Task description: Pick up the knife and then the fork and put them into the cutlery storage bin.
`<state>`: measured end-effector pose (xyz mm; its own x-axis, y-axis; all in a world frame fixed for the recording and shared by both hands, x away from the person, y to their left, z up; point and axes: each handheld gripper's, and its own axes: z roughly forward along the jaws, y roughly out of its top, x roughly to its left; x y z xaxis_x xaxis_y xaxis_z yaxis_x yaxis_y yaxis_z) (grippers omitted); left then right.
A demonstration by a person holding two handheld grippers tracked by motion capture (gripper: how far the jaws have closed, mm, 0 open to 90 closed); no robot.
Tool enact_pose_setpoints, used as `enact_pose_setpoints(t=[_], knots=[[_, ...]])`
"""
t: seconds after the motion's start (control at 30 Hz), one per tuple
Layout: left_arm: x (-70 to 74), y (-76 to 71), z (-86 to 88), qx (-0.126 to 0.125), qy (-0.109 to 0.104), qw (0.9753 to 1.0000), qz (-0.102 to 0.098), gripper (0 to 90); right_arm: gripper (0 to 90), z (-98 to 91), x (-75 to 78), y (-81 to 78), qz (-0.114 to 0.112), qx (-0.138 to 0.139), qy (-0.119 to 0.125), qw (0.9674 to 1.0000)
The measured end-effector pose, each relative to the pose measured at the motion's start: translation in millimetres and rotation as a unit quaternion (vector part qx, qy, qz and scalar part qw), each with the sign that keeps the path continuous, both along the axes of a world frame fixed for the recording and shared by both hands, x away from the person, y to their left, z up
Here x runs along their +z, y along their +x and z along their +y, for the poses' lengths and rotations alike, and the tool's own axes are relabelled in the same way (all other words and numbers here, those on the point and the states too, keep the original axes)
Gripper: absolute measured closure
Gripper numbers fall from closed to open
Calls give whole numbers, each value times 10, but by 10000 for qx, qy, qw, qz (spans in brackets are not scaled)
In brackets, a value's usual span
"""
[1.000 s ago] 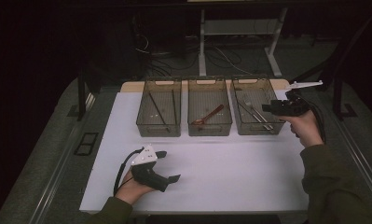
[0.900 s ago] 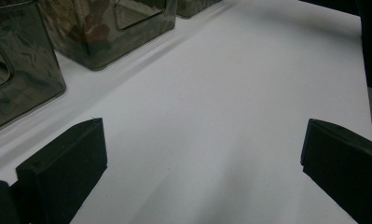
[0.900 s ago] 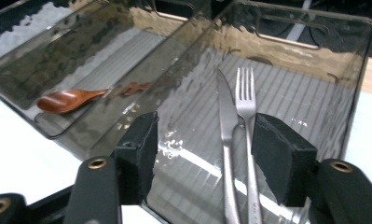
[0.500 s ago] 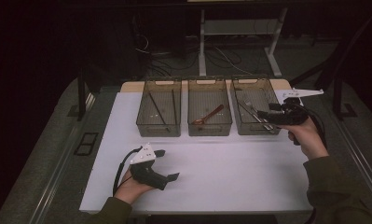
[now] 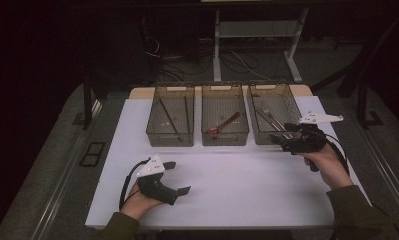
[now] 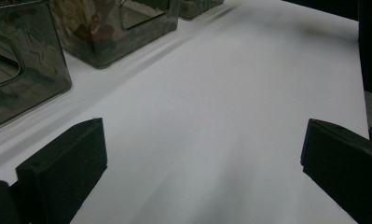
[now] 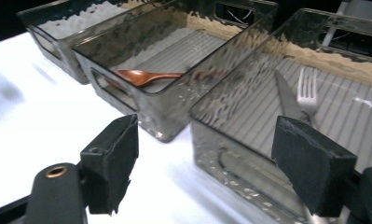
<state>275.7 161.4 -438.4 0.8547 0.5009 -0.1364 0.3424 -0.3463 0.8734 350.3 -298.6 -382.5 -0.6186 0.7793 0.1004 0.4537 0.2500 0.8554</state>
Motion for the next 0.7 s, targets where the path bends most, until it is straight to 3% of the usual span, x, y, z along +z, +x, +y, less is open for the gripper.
enact_pose_setpoints(t=[0.43,0.7], knots=[[13,-29,-2,-10,42,10000,15,0,192,82,-229,-369,-119,192,181,9996],[10,-43,-12,-8,64,10000,23,0,182,99,-384,-541,-36,359,182,9992]])
